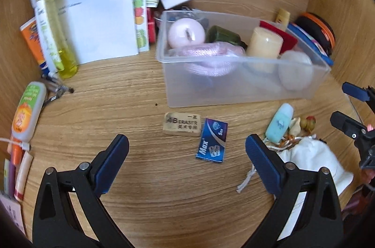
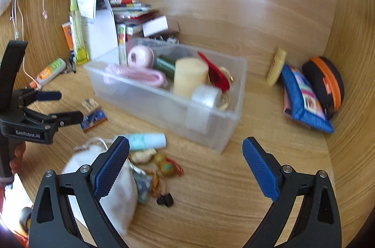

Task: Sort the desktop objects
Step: 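Move both grippers back toward the remaining items on the desk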

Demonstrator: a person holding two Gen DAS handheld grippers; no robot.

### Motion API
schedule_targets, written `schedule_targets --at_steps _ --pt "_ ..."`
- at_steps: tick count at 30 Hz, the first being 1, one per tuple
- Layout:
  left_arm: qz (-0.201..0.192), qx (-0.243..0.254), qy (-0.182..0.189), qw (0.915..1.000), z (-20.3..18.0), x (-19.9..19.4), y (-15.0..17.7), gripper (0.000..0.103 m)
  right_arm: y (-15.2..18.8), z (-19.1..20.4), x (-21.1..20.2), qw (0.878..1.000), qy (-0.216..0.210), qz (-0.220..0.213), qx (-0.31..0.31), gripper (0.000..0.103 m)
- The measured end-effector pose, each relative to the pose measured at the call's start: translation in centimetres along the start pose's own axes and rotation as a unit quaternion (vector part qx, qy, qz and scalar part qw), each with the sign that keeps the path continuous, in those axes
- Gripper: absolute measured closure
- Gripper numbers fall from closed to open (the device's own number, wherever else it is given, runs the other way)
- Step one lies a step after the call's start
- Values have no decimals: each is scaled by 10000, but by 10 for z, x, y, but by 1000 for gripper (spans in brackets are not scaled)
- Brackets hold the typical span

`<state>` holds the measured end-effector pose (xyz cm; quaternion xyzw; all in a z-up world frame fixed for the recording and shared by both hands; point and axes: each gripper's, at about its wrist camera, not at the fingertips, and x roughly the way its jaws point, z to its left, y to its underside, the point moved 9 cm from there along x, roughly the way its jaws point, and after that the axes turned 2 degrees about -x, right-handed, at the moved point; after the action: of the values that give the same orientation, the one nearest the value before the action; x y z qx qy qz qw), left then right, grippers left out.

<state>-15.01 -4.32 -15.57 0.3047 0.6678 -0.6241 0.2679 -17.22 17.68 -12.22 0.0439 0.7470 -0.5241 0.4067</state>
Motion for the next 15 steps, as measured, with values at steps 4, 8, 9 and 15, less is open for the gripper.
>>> schedule_targets --at_steps 4,8,9,15 --pt "50 -18 73 10000 5 6 -5 2 17 -10 6 9997 3 218 130 7" --pt "163 -280 51 9995 24 14 -11 13 27 -18 10 9991 -22 336 246 8" --pt "215 -308 50 9993 26 16 -11 24 28 -19 10 9991 -45 342 260 8" --pt "396 -296 123 9987 28 27 -8 29 21 -11 17 9989 -276 348 169 16"
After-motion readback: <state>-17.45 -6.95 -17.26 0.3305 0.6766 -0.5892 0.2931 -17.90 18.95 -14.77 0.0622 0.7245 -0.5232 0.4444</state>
